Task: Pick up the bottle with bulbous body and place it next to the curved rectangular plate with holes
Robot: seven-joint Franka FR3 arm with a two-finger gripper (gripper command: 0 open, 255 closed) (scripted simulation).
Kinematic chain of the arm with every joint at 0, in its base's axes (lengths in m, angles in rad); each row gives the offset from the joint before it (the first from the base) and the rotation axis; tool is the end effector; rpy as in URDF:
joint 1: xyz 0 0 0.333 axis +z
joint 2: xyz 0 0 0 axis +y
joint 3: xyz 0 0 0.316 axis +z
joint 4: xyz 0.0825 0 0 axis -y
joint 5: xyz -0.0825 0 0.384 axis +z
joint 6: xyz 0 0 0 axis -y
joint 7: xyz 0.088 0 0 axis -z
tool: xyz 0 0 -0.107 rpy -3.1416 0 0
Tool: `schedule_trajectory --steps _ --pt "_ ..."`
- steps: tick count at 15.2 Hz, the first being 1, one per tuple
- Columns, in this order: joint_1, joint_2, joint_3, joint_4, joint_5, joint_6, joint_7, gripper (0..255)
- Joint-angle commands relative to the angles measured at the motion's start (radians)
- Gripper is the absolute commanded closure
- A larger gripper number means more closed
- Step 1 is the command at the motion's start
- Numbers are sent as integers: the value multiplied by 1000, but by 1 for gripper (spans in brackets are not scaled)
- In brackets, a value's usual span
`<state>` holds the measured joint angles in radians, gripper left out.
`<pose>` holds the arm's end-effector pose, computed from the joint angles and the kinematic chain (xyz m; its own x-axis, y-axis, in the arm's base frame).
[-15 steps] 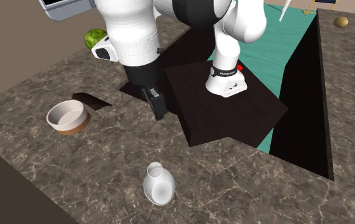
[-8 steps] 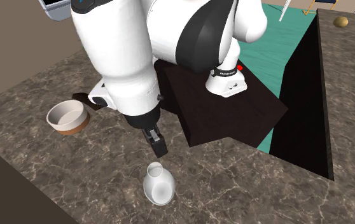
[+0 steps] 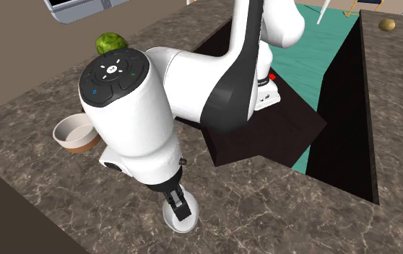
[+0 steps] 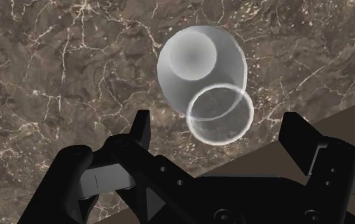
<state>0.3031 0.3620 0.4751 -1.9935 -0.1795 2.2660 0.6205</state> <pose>0.4367 0.4104 0.2942 0.9668 0.2503 -0.0505 0.2506 -0.9681 -0.0010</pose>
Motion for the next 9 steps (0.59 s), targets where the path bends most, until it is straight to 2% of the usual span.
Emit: schedule_trajectory --steps 1,5,9 --pt "7 21 -6 2 -13 18 9 0" --pt "15 52 -17 -9 -32 56 22 0" --pt "15 52 -17 -9 -32 56 22 0"
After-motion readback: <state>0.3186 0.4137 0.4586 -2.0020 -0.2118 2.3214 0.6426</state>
